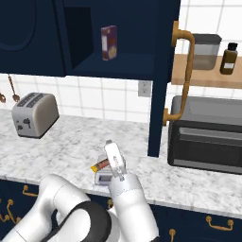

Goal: Pick the bar and place it on the digital scale for weighing, and close the cabinet.

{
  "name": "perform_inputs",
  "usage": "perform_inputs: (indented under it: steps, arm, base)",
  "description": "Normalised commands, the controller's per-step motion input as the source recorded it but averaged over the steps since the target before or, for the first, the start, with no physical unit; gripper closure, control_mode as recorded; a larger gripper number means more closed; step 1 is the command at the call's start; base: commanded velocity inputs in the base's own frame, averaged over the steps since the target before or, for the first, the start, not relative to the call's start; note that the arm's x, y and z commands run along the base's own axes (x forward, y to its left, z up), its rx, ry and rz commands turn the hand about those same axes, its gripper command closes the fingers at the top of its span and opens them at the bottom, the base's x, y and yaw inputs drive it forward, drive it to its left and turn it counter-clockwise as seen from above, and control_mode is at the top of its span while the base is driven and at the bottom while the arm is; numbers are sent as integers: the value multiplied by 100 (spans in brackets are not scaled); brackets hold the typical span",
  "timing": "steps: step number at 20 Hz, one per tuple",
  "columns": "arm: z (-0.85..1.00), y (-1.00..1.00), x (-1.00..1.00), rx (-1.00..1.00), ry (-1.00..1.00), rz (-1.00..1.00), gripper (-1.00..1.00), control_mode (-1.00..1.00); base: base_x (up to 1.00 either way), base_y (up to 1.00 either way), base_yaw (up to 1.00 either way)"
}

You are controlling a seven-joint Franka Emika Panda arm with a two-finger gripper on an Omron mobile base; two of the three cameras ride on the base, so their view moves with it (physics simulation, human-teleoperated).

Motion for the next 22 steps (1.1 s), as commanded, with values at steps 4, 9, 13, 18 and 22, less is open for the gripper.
perform_inputs:
  steps: [4,9,13,18,22]
  arm:
    - [33,-60,-21,44,-12,6,-100,-100]
    - [38,-78,0,36,5,0,-100,-100]
    - [0,-74,-3,25,0,0,-100,-100]
    - [-30,-44,-92,14,-16,9,-100,-100]
    - [-23,-88,-61,27,-8,9,-100,-100]
  base:
    - [0,0,0]
    - [0,0,0]
    - [0,0,0]
    - [0,0,0]
    - [0,0,0]
